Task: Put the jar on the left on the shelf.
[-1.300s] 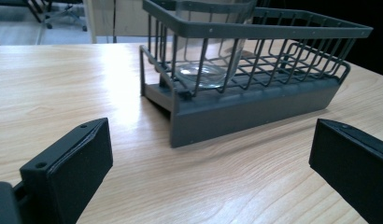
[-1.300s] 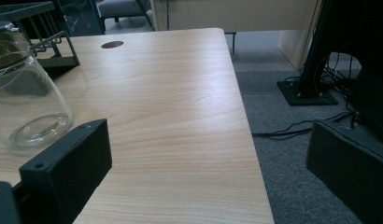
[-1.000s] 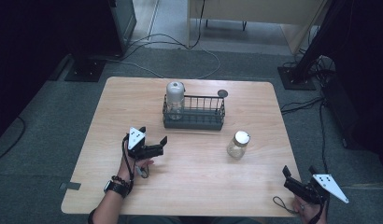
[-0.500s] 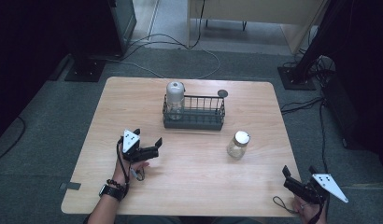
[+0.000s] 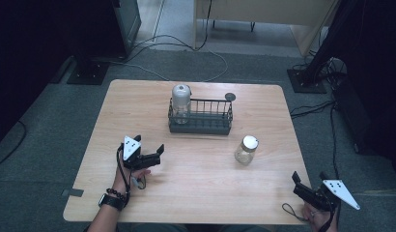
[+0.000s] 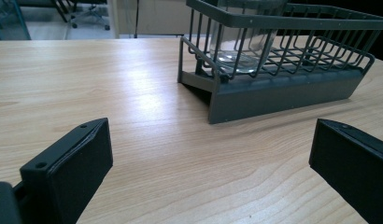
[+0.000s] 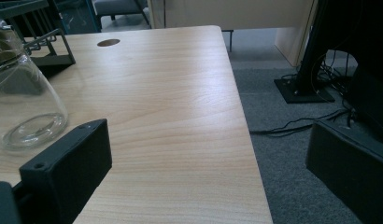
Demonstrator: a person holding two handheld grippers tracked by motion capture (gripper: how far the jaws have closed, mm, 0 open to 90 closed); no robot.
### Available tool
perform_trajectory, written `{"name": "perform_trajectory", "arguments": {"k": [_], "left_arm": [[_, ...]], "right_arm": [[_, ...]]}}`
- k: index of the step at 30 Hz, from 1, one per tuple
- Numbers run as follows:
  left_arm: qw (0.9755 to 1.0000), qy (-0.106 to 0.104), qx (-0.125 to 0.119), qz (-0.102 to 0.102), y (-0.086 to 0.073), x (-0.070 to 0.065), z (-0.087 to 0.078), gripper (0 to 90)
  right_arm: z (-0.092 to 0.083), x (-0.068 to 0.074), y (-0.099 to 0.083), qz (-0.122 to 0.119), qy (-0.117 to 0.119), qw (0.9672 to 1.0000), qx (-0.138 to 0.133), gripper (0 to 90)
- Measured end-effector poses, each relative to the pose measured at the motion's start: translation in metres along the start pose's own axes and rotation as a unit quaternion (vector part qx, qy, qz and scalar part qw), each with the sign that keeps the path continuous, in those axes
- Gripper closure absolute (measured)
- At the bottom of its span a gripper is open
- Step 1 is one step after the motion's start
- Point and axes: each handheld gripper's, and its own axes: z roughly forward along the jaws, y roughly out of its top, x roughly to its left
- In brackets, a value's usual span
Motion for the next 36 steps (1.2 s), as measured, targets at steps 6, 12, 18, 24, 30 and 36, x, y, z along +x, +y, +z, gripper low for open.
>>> {"name": "perform_trajectory", "arguments": {"k": [6,12,18,24,30,36], "left_arm": [[1.0,0.003,0.001,-0.002,-0.001,0.003,-0.004,0.0],[0.9999,0.009,0.0,-0.005,-0.002,0.006,-0.009,0.0],[0.9998,0.017,-0.001,-0.004,-0.004,0.009,-0.014,0.0],[0.9997,0.023,-0.001,-0.006,-0.005,0.015,-0.022,0.0],[0.9995,0.032,-0.001,0.0,-0.007,0.019,-0.029,0.0],[0.9994,0.036,-0.001,0.0,-0.009,0.025,-0.037,0.0]], "right_arm": [[0.0,0.0,0.0,-0.001,0.0,1.0,0.0,0.0],[0.0,0.0,0.0,0.0,-0.001,1.0,0.0,0.0],[0.0,0.0,0.0,0.0,-0.001,1.0,0.0,0.1],[0.0,0.0,0.0,-0.001,-0.002,1.0,0.0,0.1],[0.0,0.0,0.0,-0.001,-0.002,1.0,0.0,0.1],[0.0,0.0,0.0,-0.001,-0.002,1.0,0.0,0.1]]}}
